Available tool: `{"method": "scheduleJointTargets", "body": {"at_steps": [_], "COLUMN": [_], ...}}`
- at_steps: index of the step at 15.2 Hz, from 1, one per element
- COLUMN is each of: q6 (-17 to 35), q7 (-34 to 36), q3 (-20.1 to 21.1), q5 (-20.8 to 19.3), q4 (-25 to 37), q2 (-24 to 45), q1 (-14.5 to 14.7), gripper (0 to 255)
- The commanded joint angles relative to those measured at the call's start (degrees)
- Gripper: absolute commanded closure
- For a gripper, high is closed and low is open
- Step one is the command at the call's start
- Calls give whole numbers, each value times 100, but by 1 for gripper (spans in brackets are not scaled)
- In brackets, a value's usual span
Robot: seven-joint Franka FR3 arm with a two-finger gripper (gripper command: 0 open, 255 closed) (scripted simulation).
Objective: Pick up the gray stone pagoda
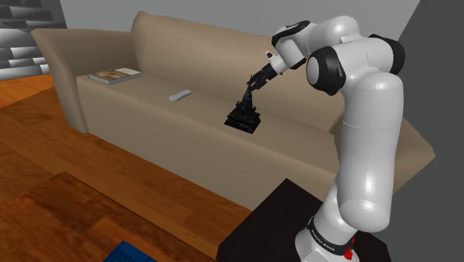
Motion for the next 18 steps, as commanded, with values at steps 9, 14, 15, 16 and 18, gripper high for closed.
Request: {"method": "scheduleJointTargets", "body": {"at_steps": [9,14,15,16,18], "q6": [99,61,27,-8,-82], "q7": [-137,-95,-44,7,108], "q3": [41,24,10,-4,-30], "q5": [93,59,26,-7,-70], "q4": [-124,-84,-38,8,105], "q2": [58,35,13,-9,-50], "q1": [-8,-9,-4,1,6], "gripper": [255,255,255,255,255]}}
